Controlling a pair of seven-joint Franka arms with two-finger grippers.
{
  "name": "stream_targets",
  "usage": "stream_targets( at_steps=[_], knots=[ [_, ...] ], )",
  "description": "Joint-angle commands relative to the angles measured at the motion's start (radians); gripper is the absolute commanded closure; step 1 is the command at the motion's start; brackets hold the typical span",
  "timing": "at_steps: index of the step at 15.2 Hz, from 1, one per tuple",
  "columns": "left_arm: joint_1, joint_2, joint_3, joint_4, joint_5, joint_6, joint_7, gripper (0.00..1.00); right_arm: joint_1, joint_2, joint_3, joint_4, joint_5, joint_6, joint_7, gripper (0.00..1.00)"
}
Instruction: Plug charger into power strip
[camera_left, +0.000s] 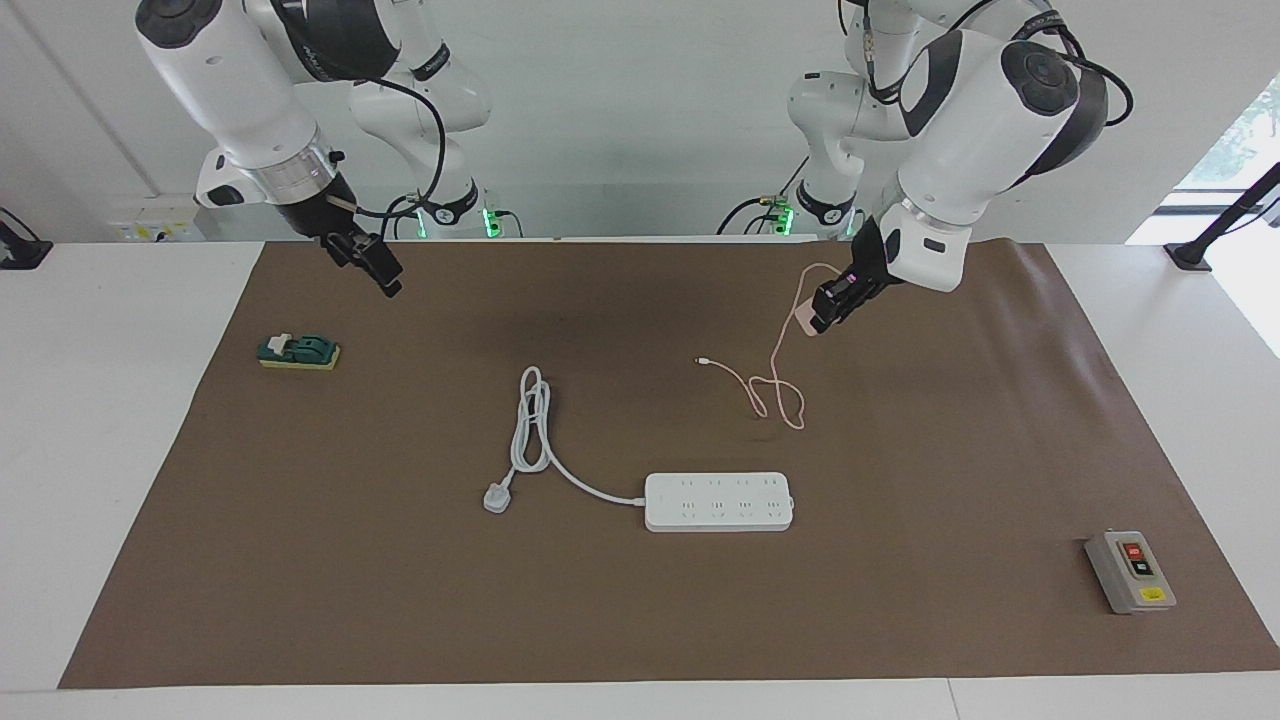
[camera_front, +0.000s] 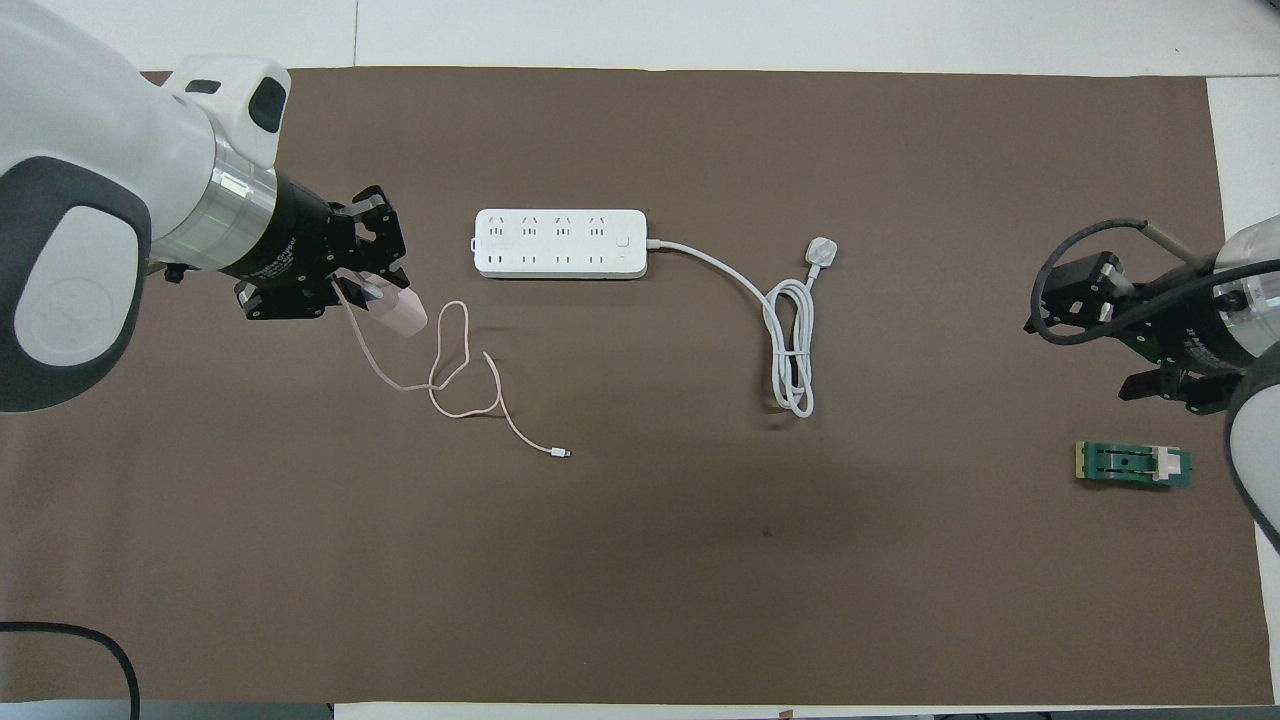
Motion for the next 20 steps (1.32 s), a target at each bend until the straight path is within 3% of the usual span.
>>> stream_targets(
  at_steps=[1, 3, 10, 12, 16, 20],
  knots=[
    [-0.023, 0.030, 0.013, 0.052, 0.102, -0.008, -0.068, 1.00, -0.013, -0.008, 0.010, -0.008, -0.016, -0.018, -0.013, 0.00],
    [-0.040, 0.053, 0.014, 0.079, 0.176, -0.005, -0.372, 1.00, -0.013, -0.008, 0.006, -0.008, -0.016, -0.021, -0.015, 0.00],
    [-0.101, 0.274, 0.021, 0.257, 0.184, 0.009, -0.706, 1.00, -0.016, 0.016, 0.013, 0.004, -0.063, -0.025, -0.111, 0.00],
    [-0.121, 0.311, 0.018, 0.262, 0.231, 0.072, -0.854, 1.00, -0.015, 0.017, 0.008, 0.016, -0.083, -0.022, -0.212, 0.00],
    [-0.172, 0.380, 0.020, 0.257, 0.336, 0.081, -1.081, 1.00, -0.036, 0.013, 0.005, 0.018, -0.083, -0.013, -0.262, 0.00],
    [-0.187, 0.427, 0.020, 0.254, 0.377, 0.081, -1.159, 1.00, -0.070, 0.015, -0.026, 0.020, -0.080, 0.015, -0.470, 0.00]
  ],
)
